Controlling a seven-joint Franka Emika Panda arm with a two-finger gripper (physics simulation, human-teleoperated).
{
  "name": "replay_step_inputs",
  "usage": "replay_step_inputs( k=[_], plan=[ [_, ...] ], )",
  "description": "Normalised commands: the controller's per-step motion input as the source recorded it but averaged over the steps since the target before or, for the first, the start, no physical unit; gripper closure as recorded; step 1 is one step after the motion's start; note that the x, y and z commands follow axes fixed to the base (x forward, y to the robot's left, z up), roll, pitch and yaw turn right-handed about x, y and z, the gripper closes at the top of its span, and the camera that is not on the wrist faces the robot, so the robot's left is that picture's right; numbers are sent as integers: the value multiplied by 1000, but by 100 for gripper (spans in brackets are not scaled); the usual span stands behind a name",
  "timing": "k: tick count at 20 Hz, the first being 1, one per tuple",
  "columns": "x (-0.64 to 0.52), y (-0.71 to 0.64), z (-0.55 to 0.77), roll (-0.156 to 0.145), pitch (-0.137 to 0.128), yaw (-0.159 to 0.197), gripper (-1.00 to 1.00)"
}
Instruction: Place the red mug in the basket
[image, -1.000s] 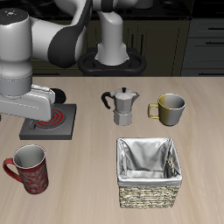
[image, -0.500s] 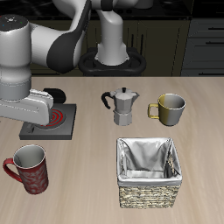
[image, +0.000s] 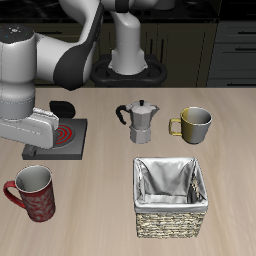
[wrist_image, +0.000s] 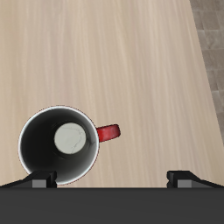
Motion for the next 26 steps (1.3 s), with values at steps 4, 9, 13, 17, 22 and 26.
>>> replay_step_inputs(
  k=[4, 9, 13, 17, 22, 26],
  plan=[
    [79, -8, -234, -12, 22, -39, -100],
    [61, 185, -234, 23, 24, -11, -100],
    [53, 127, -189, 29, 22, -42, -100],
    [29, 23, -171, -4, 12, -21, -100],
    [11, -25, -167, -4, 19, 1, -100],
    [-35, -41, -183, -8, 20, -30, -100]
  ],
)
